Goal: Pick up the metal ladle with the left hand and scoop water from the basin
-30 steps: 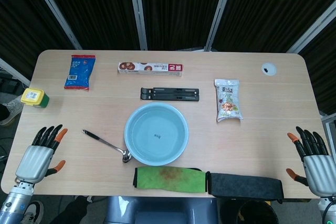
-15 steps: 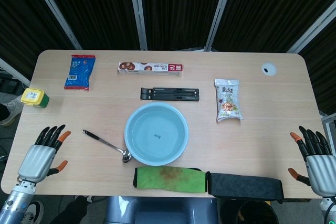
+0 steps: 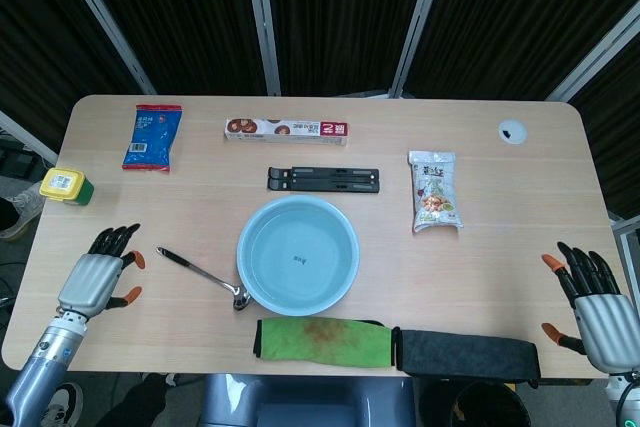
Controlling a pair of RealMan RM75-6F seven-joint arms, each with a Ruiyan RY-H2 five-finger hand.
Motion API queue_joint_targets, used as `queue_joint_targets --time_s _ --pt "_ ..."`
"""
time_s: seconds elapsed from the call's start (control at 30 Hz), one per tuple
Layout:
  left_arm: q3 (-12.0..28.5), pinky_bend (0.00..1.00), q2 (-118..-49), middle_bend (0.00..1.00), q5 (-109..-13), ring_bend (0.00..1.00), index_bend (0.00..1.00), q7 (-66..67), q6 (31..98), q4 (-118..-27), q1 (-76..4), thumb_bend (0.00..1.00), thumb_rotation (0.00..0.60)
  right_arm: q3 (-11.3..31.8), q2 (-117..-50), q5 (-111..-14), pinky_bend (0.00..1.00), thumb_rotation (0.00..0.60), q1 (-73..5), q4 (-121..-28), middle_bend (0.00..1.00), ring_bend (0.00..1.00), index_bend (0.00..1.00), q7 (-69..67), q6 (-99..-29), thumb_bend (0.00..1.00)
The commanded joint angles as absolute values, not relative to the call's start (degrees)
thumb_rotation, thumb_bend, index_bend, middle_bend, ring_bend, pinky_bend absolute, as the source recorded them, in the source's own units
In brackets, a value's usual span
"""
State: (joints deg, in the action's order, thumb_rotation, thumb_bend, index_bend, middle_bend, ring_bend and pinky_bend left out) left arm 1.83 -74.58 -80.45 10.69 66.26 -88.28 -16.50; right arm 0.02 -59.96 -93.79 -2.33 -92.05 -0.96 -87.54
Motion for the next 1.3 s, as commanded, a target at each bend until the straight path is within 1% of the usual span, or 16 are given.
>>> queue_joint_targets --time_s 0.03,0.2,0.3,0.43,0.57,0.83,1.0,1.13,1.3 --pt "2.46 0.00 -76.90 0.00 -78.69 0.00 0.42 12.39 64.64 -86.64 -17.63 0.31 0.600 0.07 -59.53 -93.54 0.00 0.600 -2.62 -91.85 0.00 0.00 0.13 -1.84 -87.05 0.00" --pt "2.87 0.00 -80.05 0.00 -76.29 0.00 0.43 14.12 61.04 -84.18 -19.75 0.32 0.600 0.35 -58.47 -93.11 0.00 0.600 -2.85 -91.80 0.00 0.00 0.14 -4.79 -87.00 0.00" --pt "3.19 0.00 -82.29 0.00 -75.16 0.00 0.43 16.68 60.18 -82.60 -20.77 0.33 0.600 0.36 -58.26 -93.47 0.00 0.600 -2.91 -91.61 0.00 0.00 0.15 -6.07 -87.31 0.00" --pt "3.70 0.00 -84.81 0.00 -73.29 0.00 0.41 19.83 57.74 -81.90 -22.84 0.34 0.600 0.11 -58.22 -93.14 0.00 0.600 -4.11 -91.23 0.00 0.00 0.16 -6.55 -84.68 0.00" --pt "4.17 0.00 -86.44 0.00 -72.37 0.00 0.42 22.46 57.30 -81.61 -24.06 0.34 0.600 0.03 -58.08 -92.79 0.00 0.600 -4.92 -91.45 0.00 0.00 0.14 -6.53 -82.97 0.00" --pt "4.67 0.00 -89.92 0.00 -69.33 0.00 0.41 25.99 54.44 -79.50 -26.91 0.34 0.600 0.41 -57.55 -91.21 0.00 0.600 -4.86 -91.59 0.00 0.00 0.13 -7.35 -82.75 0.00" --pt "4.30 0.00 -92.00 0.00 -68.49 0.00 0.42 26.27 53.02 -77.30 -28.13 0.34 0.600 0.41 -57.42 -91.06 0.00 0.600 -4.83 -91.40 0.00 0.00 0.14 -7.74 -82.84 0.00" --pt "3.96 0.00 -93.30 0.00 -68.19 0.00 0.43 26.16 52.34 -75.71 -28.77 0.37 0.600 0.37 -57.34 -90.99 0.00 0.600 -4.99 -91.32 0.00 0.00 0.13 -7.85 -82.53 0.00" --pt "3.57 0.00 -94.57 0.00 -68.07 0.00 0.44 25.99 51.55 -74.09 -29.48 0.37 0.600 0.40 -57.25 -90.79 0.00 0.600 -5.13 -91.29 0.00 0.00 0.13 -8.04 -82.28 0.00"
